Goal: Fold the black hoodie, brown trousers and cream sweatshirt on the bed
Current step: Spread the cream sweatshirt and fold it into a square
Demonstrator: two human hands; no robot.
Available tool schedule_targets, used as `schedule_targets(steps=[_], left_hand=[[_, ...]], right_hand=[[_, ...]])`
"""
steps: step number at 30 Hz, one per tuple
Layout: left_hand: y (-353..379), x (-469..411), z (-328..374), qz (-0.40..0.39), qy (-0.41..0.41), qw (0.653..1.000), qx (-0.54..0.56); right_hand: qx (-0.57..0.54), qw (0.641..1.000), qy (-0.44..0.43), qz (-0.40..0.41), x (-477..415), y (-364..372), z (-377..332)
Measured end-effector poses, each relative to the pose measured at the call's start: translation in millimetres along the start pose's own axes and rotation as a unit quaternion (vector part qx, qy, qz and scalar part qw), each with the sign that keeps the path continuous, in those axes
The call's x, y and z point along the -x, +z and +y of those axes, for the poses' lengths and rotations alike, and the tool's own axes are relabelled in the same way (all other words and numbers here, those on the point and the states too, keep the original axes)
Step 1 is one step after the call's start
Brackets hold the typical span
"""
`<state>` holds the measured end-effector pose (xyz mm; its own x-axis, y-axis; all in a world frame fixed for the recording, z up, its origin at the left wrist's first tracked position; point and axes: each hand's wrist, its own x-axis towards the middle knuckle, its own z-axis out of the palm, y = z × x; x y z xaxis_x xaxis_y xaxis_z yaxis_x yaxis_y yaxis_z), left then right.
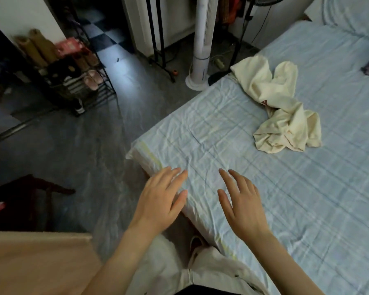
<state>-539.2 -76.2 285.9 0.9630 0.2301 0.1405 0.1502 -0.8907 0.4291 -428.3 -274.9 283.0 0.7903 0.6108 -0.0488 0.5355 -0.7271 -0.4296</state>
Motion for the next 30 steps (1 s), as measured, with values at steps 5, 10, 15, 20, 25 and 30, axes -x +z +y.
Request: schedule_targets(steps=[5,10,15,20,25,30], left_hand=[[4,-61,-64,-0.069,0.083,0.994,0.027],[-8,-122,-142,-0.127,0.194,0.972,0.033],[-22,-188,-177,-0.147,0.272,0.949,0.053],[-8,-247,-158,-0.154,0.326,0.929,0.082],[24,-300,-110,-0.175,0.329,0.92,0.118],[88,-378,-51,-0.184,0.3,0.926,0.138]], right_hand=[[0.0,0.993,0.112,0.037,-45,24,-23],[-0.027,0.967,0.245,0.07,-72,58,-72],[-0.042,0.942,0.315,0.105,-101,63,-108],[-0.05,0.924,0.349,0.145,-128,52,-99],[-0.039,0.917,0.353,0.183,-164,35,-46],[-0.031,0.91,0.361,0.201,-218,11,57]])
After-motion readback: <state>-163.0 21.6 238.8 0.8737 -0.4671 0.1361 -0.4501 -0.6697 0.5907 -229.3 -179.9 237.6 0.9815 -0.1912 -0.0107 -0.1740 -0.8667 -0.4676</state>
